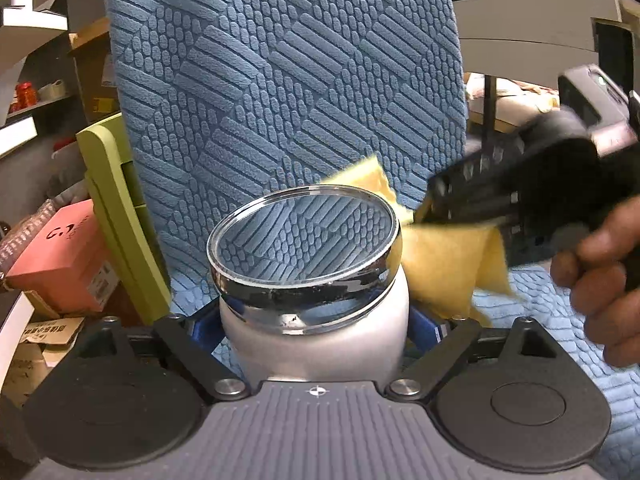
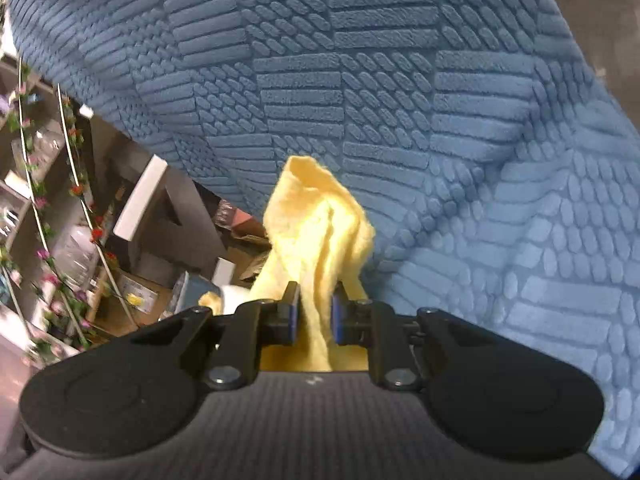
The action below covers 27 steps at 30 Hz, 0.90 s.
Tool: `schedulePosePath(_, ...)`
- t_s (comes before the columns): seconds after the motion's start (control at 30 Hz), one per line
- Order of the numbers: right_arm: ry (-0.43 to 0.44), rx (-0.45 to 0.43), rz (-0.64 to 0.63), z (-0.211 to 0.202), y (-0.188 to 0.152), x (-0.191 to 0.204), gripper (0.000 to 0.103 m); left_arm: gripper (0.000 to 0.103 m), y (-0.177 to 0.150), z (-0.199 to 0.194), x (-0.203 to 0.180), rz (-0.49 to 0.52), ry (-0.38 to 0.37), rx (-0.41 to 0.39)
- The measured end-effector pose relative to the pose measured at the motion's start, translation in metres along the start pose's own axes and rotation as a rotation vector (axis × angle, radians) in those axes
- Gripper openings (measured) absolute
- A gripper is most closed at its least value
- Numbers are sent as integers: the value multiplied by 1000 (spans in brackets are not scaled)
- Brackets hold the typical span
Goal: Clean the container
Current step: 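Wipe the cloth across the mug rim again with the right gripper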
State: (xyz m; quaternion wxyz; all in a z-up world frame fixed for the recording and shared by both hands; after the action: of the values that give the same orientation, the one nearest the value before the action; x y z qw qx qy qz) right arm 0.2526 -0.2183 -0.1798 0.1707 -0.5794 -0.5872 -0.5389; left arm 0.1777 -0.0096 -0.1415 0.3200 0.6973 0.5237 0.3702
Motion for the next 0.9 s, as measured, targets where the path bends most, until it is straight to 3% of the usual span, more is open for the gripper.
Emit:
schedulePosePath(0.13,117,-5,-11,-10,7,13,18,91,0,-3,4,26,-61,-5)
schedulePosePath(0.3,-8,72,-54,-3,5,3,18,91,-1,-5,5,64,-133,-14)
schedulePosePath(0.53,93,60,-101,-20,17,23,18,91,2,-15,1,75,-192,-65)
schedulePosePath(0.73,-20,143,-112,-11,14,3,18,91,-2,-14,-18,137,-242,-59)
schedulePosePath(0.8,-6,147,-83,-7,15,0,18,91,-2,-14,-22,143,-242,-59)
schedulePosePath(0.9,98,126,-55,-15,19,8,18,91,-2,-11,-23,117,-228,-36)
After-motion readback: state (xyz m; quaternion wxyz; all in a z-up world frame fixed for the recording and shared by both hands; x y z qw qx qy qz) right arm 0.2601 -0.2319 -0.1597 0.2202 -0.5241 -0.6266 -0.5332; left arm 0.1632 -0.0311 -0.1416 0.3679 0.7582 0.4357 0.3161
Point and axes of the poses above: each gripper's, at about its wrist camera, not at the fingertips, and z roughly the way its jaws point, x to its left, y to its top, the point moved 3 cm from there along z, roughly the way its jaws point, and after that the axes turned 5 degrees about y, right-handed, at the moved point
